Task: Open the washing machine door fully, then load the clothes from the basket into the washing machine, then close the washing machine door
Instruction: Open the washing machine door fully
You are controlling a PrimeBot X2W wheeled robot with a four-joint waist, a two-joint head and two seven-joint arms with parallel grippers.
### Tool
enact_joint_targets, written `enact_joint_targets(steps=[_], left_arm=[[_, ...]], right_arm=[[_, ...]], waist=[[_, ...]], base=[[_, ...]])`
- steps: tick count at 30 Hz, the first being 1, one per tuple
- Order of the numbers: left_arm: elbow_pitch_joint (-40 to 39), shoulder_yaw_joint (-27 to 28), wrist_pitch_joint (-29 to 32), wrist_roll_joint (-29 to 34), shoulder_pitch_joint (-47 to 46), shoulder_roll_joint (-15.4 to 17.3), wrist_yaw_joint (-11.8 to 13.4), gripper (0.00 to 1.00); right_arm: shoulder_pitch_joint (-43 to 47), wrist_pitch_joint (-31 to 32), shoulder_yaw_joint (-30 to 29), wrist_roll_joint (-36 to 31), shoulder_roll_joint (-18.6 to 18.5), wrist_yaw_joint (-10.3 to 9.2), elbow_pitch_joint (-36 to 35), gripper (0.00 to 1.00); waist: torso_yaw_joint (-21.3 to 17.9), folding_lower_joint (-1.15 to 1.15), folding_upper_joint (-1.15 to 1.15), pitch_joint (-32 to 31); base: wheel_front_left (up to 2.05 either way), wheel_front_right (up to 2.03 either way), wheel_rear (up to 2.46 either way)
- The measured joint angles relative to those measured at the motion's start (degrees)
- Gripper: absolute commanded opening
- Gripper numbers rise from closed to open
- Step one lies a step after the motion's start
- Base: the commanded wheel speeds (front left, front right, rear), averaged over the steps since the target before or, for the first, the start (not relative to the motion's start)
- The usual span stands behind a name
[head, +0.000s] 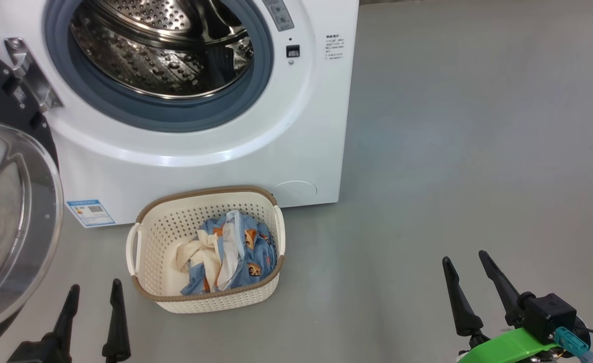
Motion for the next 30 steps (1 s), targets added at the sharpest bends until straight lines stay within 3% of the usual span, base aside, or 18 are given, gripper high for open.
enact_joint_targets(steps=[30], left_arm=[[0.63,-1.22,0.0,0.04,0.81,0.45,0.0,1.0]], right_arm=[[-0.03,0.0,-0.6,-0.31,0.03,0.0,0.1,1.0]], waist=[[2.35,0.0,0.0,0.38]], base=[[0.0,0.0,0.0]])
